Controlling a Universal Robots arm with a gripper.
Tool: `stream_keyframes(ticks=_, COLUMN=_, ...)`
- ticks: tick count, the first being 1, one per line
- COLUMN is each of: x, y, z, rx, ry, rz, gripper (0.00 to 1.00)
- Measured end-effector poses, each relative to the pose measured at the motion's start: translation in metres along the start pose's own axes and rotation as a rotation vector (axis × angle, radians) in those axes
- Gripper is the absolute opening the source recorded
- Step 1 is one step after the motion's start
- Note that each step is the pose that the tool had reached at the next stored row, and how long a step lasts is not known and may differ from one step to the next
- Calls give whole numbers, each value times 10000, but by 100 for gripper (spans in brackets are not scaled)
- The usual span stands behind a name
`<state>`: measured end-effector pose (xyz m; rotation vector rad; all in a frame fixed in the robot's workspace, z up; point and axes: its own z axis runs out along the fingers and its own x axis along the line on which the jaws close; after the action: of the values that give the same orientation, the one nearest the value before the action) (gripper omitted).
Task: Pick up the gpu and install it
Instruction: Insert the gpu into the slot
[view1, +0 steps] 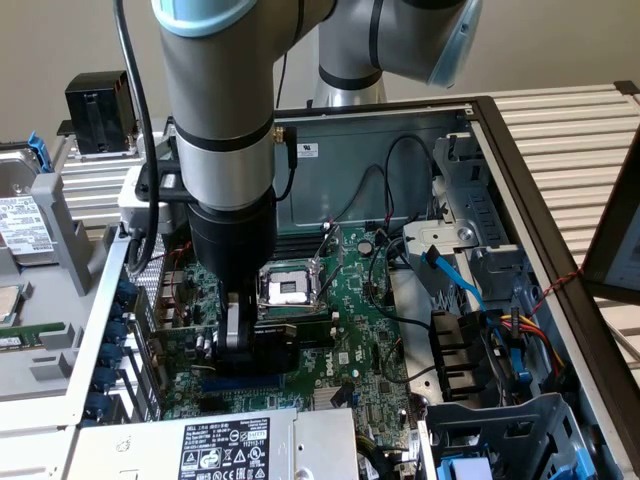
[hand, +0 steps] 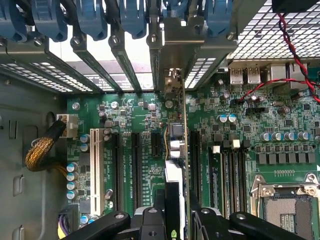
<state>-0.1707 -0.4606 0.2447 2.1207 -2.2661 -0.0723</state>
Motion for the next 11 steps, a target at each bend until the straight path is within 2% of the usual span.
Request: stream_keyframes(ticks=11, x=3, y=0, z=6, rx=-49, ry=3, rz=1, gripper=27)
